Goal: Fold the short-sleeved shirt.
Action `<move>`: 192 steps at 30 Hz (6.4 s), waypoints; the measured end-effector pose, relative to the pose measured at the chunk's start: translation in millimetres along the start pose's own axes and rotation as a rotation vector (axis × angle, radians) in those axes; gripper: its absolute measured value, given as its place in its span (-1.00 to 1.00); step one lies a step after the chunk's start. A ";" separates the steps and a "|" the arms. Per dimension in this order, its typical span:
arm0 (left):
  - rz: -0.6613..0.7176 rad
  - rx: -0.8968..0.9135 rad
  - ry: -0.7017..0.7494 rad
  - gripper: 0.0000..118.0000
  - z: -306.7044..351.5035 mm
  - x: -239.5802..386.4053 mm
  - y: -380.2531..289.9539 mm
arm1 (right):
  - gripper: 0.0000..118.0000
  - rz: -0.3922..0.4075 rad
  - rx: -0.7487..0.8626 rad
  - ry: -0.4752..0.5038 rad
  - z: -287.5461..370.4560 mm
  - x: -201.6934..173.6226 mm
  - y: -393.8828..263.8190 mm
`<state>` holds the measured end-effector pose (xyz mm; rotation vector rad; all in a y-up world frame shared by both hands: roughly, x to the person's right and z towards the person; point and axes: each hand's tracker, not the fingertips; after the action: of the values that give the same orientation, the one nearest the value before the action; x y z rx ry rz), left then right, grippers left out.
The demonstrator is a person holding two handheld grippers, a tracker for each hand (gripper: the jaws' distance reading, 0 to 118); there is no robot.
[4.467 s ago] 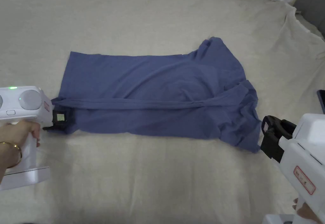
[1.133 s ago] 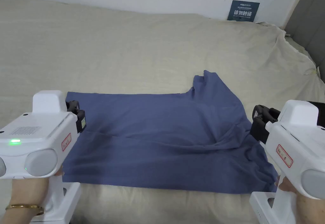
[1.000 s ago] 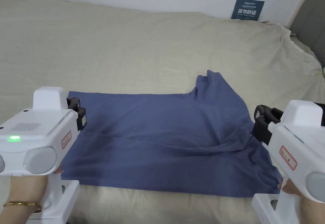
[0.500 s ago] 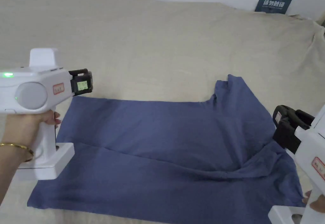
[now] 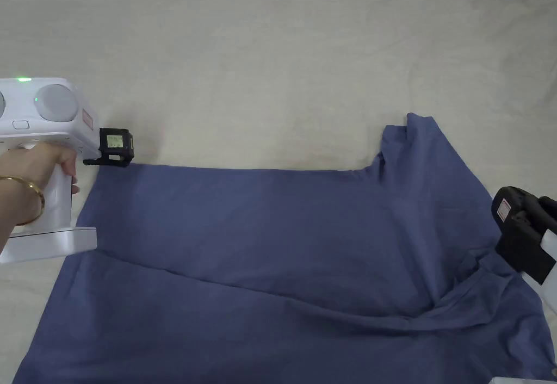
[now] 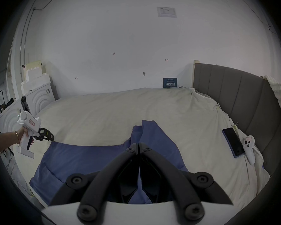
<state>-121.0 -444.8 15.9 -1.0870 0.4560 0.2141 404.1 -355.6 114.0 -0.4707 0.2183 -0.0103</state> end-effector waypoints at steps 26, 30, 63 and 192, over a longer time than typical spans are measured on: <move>0.012 0.388 -0.178 -1.00 81.6 -9.7 -41.3 | 0.11 -0.010 -0.362 -0.022 -121.2 48.3 70.5; -0.002 0.387 -0.160 -1.00 78.3 -10.4 -39.4 | 0.81 0.028 -0.531 -0.121 -178.0 60.3 62.0; 0.059 0.360 -0.170 -1.00 102.6 -41.9 -34.9 | -1.00 -0.026 -0.421 -0.065 -120.8 90.0 88.7; -0.103 0.204 -0.400 -0.90 217.3 -47.1 -196.2 | -1.00 -0.074 0.125 -0.062 133.9 16.6 -46.3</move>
<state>-32.5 -338.8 278.3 -0.8385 0.0600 0.2803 450.4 -337.8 247.8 -0.3536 0.1384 -0.0813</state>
